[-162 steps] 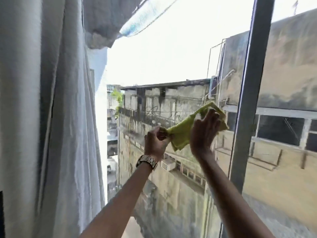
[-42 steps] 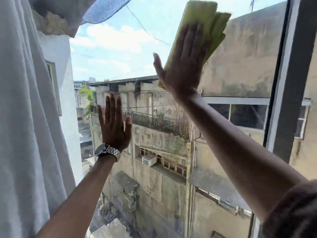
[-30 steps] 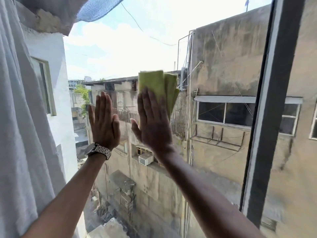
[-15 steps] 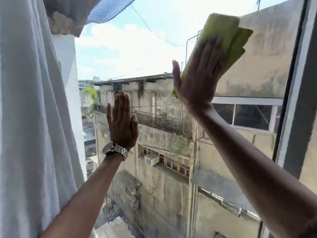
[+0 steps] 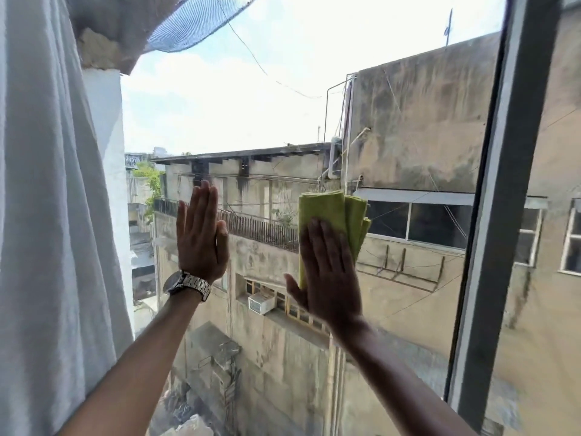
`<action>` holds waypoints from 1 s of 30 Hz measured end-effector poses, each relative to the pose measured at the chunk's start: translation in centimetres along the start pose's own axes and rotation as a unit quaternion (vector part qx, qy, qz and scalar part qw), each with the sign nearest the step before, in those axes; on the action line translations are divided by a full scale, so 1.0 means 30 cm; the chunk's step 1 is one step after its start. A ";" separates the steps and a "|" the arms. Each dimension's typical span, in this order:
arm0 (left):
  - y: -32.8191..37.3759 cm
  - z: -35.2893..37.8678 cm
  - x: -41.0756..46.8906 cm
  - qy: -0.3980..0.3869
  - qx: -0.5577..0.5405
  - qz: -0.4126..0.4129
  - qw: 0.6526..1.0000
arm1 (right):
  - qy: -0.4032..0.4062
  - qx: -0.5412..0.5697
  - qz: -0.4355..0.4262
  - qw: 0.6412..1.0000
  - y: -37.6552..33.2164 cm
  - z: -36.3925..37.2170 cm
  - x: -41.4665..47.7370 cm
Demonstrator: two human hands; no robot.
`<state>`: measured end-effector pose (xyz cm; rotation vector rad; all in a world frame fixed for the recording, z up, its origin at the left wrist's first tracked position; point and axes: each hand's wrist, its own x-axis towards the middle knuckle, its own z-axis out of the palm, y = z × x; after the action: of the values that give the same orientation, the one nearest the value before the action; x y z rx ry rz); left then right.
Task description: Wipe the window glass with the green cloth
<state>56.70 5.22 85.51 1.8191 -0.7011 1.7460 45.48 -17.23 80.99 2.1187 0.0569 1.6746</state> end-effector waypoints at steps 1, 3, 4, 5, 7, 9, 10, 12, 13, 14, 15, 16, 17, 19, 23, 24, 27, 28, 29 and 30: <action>0.004 -0.006 0.002 -0.002 0.000 -0.004 1.000 | 0.002 0.000 0.007 1.000 0.044 -0.012 -0.015; 0.013 -0.015 0.002 -0.013 0.003 -0.014 1.000 | 0.004 0.003 0.027 1.000 0.104 -0.039 0.012; 0.016 -0.016 0.002 -0.019 0.004 -0.015 1.000 | 0.013 0.001 0.041 0.999 0.130 -0.051 0.056; 0.016 -0.018 0.001 -0.025 0.007 -0.015 1.000 | 0.027 -0.004 0.062 0.998 0.151 -0.062 0.118; 0.012 -0.016 -0.001 -0.033 0.012 -0.015 0.999 | 0.058 -0.011 0.118 0.991 0.183 -0.080 0.289; 0.006 -0.010 -0.001 -0.031 0.015 -0.015 0.999 | 0.089 0.004 0.171 0.981 0.187 -0.095 0.477; 0.000 -0.002 -0.002 -0.028 0.015 -0.012 0.999 | 0.100 0.017 0.185 0.978 0.174 -0.100 0.560; -0.005 0.011 -0.008 -0.018 0.016 -0.005 1.000 | 0.115 0.044 0.198 0.972 0.121 -0.098 0.680; -0.008 0.017 -0.008 -0.013 0.017 -0.002 1.000 | 0.122 0.058 0.200 0.970 0.083 -0.094 0.717; -0.013 0.018 -0.010 -0.010 0.015 0.000 1.000 | 0.126 0.071 0.198 0.969 0.041 -0.093 0.738; -0.017 0.021 -0.012 -0.006 0.012 0.004 1.000 | 0.128 0.082 0.188 0.970 -0.001 -0.088 0.745; -0.021 0.021 -0.014 -0.003 0.010 0.009 1.000 | 0.125 0.088 0.165 0.974 -0.043 -0.080 0.740; -0.021 0.019 -0.013 0.000 0.008 0.015 1.000 | 0.116 0.093 0.135 0.980 -0.084 -0.071 0.721; -0.022 0.012 -0.013 0.003 0.005 0.019 1.000 | 0.083 0.093 0.066 0.990 -0.153 -0.047 0.639; -0.002 0.001 -0.009 0.007 0.006 0.013 1.000 | 0.032 0.066 -0.001 0.997 -0.183 -0.004 0.312; -0.001 -0.001 -0.007 0.005 0.005 0.012 1.000 | 0.017 0.056 -0.007 0.998 -0.166 0.003 0.217; 0.013 -0.011 -0.003 -0.003 0.003 0.005 1.000 | 0.002 0.013 0.002 1.000 -0.043 0.001 -0.014; 0.019 -0.017 -0.002 -0.006 0.001 -0.001 1.000 | 0.005 0.004 0.013 1.000 0.013 -0.007 -0.055; 0.027 -0.020 0.000 -0.007 -0.001 -0.007 1.000 | 0.007 -0.004 0.028 1.000 0.069 -0.016 -0.076; 0.033 -0.024 0.001 -0.008 -0.001 -0.011 1.000 | 0.010 -0.011 0.044 0.999 0.118 -0.028 -0.077</action>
<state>55.51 4.98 85.58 1.8343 -0.6865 1.7196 43.26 -20.85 80.30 2.1169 -0.0493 1.7380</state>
